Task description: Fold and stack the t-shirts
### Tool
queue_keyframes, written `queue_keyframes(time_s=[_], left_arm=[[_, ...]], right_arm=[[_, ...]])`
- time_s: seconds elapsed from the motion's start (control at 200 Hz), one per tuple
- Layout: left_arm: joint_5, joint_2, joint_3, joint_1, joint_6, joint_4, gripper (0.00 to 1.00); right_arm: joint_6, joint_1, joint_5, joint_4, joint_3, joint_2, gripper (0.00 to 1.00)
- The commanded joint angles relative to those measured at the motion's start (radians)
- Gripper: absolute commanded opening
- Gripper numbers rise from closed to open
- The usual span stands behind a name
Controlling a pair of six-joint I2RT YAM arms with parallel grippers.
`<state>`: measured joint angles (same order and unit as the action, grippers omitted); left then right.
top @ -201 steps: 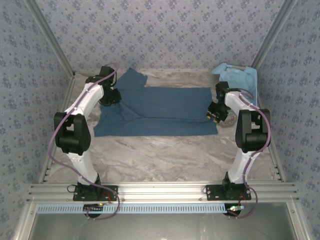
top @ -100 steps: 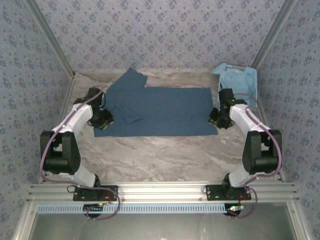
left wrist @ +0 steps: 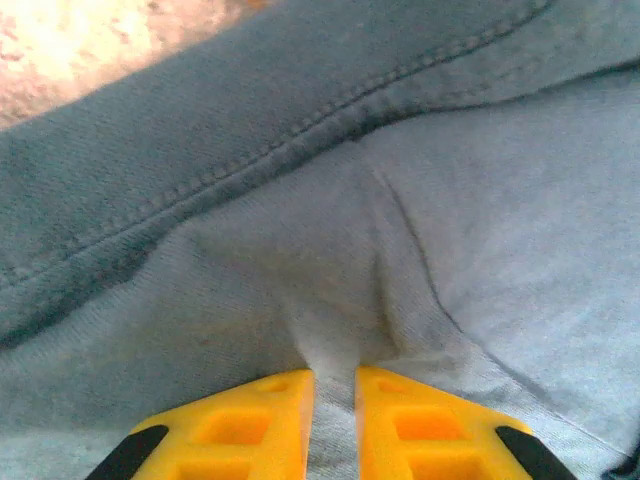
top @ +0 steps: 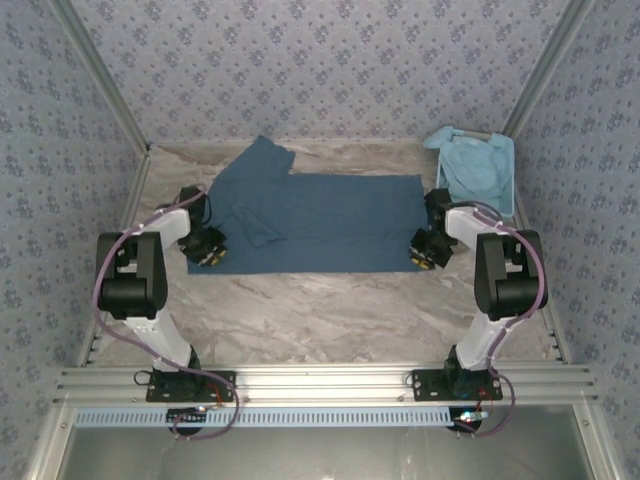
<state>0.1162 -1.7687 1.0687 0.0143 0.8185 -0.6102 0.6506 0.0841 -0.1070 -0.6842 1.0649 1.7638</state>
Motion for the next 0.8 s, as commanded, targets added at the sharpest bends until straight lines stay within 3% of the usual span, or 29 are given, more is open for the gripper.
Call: queue_keyframes(time_s=[0.0,0.225,0.41,0.56,0.794], left_arm=[[-0.065,0.044,-0.074,-0.007,0.019,-0.031,0.19],[-0.078,0.223,-0.260,-0.040,0.012,-0.060,0.20],[-0.077,0.321,-0.184,-0.051,-0.022,-0.142,0.21],[0.016,0.305,-0.094,0.006,-0.004,-0.113,0.24],[0.139,0.280,-0.087,0.117,0.083,0.003,0.31]], right_arm=[[0.047,0.015,0.038,-0.100,-0.059,-0.041,0.18],[0.117,0.073,-0.016,-0.125,-0.213,-0.229,0.19],[0.123,0.105,0.076,-0.156,-0.195,-0.362,0.22],[0.084,0.085,0.032,-0.087,-0.154,-0.282,0.14],[0.040,0.092,0.075,-0.040,-0.056,-0.136,0.08]])
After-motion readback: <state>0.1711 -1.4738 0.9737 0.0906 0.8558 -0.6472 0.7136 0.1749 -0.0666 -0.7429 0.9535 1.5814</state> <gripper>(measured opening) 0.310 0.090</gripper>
